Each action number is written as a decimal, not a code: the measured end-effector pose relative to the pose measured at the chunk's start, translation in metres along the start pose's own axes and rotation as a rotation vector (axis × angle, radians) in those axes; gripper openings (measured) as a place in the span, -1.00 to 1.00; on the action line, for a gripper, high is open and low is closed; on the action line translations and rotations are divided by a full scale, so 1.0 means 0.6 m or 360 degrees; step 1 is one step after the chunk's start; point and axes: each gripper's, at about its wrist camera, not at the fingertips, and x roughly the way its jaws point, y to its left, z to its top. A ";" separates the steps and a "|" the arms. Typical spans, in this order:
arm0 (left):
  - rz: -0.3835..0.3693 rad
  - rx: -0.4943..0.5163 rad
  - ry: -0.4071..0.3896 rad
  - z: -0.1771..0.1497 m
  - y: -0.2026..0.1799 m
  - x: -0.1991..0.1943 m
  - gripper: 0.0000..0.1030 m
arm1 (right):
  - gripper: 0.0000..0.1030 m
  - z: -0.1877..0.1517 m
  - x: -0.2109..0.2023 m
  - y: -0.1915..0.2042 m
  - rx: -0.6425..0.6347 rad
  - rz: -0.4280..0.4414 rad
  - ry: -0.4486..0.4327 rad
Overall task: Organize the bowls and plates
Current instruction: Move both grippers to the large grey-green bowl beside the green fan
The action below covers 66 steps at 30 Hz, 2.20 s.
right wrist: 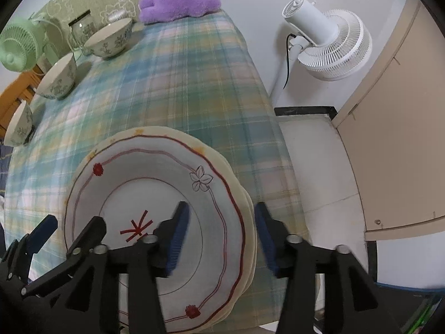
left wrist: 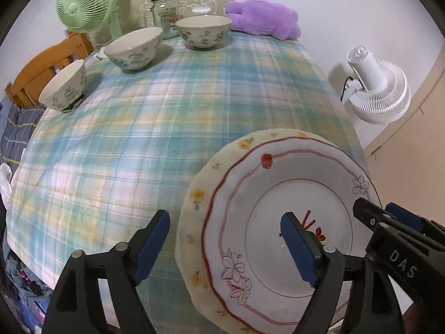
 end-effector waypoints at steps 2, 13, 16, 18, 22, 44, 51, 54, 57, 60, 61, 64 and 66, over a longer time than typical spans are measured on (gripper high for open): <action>0.0002 -0.0012 -0.0024 0.002 0.008 -0.008 0.71 | 0.15 0.002 -0.007 0.001 -0.0009 0.0039 -0.0023; 0.0001 -0.0086 -0.0158 0.028 0.087 -0.068 0.91 | 0.20 0.018 -0.068 0.061 -0.0099 0.0144 -0.0120; 0.0002 -0.0075 -0.0169 0.035 0.119 -0.072 0.91 | 0.20 0.022 -0.078 0.093 -0.0117 0.0120 -0.0148; -0.0010 -0.0069 -0.0178 0.040 0.139 -0.074 0.91 | 0.20 0.023 -0.084 0.117 -0.0124 0.0104 -0.0169; -0.0041 -0.0054 -0.0186 0.057 0.192 -0.081 0.91 | 0.20 0.026 -0.098 0.172 -0.0117 0.0078 -0.0199; -0.0002 0.0246 -0.0271 0.211 0.492 -0.059 0.83 | 0.20 0.074 -0.109 0.512 0.0042 0.0050 -0.0300; 0.0002 0.0172 -0.0288 0.277 0.559 -0.037 0.70 | 0.20 0.129 -0.101 0.599 0.0009 0.0123 -0.0344; 0.0024 0.0136 -0.0306 0.304 0.582 -0.016 0.70 | 0.20 0.155 -0.088 0.632 -0.0007 0.0137 -0.0365; 0.0048 0.0125 -0.0308 0.323 0.599 0.008 0.70 | 0.20 0.181 -0.066 0.655 -0.0001 0.0155 -0.0364; 0.0072 0.0119 -0.0300 0.338 0.613 0.035 0.69 | 0.20 0.203 -0.039 0.677 0.0017 0.0170 -0.0358; 0.0077 0.0121 -0.0297 0.341 0.616 0.043 0.66 | 0.20 0.207 -0.032 0.679 0.0023 0.0177 -0.0357; 0.0088 0.0135 -0.0244 0.349 0.625 0.081 0.53 | 0.20 0.220 0.000 0.698 0.0026 0.0197 -0.0341; 0.0090 0.0153 -0.0217 0.349 0.626 0.099 0.48 | 0.20 0.225 0.016 0.709 0.0013 0.0188 -0.0334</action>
